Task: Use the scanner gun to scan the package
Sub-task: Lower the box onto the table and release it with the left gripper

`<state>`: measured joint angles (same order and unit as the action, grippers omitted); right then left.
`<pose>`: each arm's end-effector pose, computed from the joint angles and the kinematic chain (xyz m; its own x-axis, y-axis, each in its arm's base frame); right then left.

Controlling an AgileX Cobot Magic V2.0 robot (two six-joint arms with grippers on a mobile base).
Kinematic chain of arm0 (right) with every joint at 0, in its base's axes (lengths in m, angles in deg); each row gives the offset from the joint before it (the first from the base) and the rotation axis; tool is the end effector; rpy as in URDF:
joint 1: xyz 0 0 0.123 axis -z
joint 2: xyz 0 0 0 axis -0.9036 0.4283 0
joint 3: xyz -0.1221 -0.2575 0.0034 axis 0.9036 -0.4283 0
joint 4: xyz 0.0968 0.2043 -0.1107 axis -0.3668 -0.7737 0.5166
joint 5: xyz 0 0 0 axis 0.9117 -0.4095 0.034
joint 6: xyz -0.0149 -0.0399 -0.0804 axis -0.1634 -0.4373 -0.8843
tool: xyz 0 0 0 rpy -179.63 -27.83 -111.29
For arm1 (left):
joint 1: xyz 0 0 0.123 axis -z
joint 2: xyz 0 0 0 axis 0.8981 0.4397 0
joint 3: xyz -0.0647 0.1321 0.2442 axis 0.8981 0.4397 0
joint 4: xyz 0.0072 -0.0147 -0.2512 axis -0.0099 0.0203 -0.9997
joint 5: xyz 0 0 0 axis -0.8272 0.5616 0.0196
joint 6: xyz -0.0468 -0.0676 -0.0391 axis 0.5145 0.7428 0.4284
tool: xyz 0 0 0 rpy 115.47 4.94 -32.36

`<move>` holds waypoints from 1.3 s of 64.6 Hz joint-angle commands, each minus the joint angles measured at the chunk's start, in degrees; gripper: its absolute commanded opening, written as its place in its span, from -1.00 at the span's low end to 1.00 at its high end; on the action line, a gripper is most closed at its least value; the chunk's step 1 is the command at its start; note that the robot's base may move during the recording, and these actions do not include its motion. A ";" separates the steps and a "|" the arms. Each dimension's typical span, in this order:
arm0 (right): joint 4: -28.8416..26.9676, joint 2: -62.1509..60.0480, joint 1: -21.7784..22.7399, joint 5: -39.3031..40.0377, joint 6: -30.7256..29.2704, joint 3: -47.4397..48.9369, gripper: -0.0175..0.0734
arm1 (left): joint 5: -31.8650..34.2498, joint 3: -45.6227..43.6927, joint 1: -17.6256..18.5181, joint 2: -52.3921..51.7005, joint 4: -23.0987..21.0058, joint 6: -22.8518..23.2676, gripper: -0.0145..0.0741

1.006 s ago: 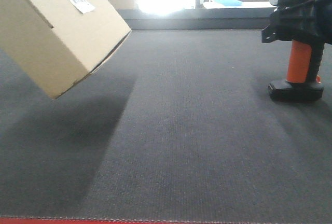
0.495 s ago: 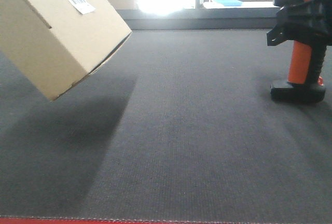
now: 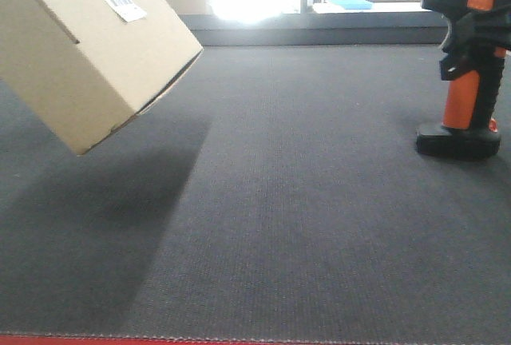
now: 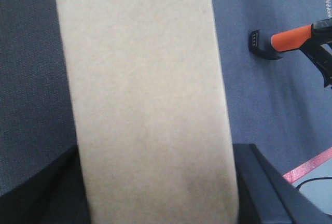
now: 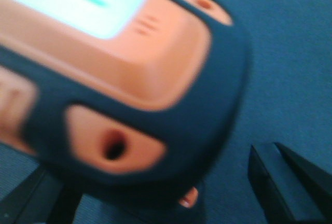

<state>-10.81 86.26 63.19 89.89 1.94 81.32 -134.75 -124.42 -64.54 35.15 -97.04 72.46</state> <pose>0.2768 0.0063 0.2284 -0.5402 0.1081 -0.8345 0.0479 0.9941 0.0977 0.3016 -0.0478 0.3511 -0.9250 -0.0299 -0.3787 0.1882 0.8299 -0.5253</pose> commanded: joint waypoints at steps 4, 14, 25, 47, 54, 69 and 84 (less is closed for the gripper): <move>0.18 -2.23 0.52 -2.43 -0.12 0.07 0.51 | 0.51 -0.40 -0.16 -0.93 -0.87 -0.20 -0.92; 0.18 -6.26 0.52 -6.08 -0.12 0.07 0.51 | 1.87 -0.78 -0.16 -0.93 2.52 -0.20 -0.92; 0.18 -12.13 0.52 -11.98 -0.12 -0.18 0.50 | 1.63 -4.97 -0.16 -0.93 10.36 -0.02 -0.92; -0.88 -26.08 0.52 -18.72 -0.12 -1.49 -0.26 | -0.20 -13.47 -0.16 0.71 26.02 3.43 -0.92; -0.88 -30.05 0.52 -19.71 -0.12 -1.60 -0.80 | -0.48 -13.58 -0.16 3.48 26.97 3.43 -0.92; -0.88 -34.69 0.52 -20.01 -0.12 -1.68 -0.95 | -0.26 -13.58 1.37 9.37 31.11 3.43 -0.92; -0.88 -35.16 0.52 -20.87 -0.12 -1.68 -0.95 | 1.13 -13.58 2.71 12.59 34.64 6.78 -0.92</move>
<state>-11.78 51.47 63.41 68.77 1.94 79.82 -134.84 -137.55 -62.27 47.57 -62.84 77.40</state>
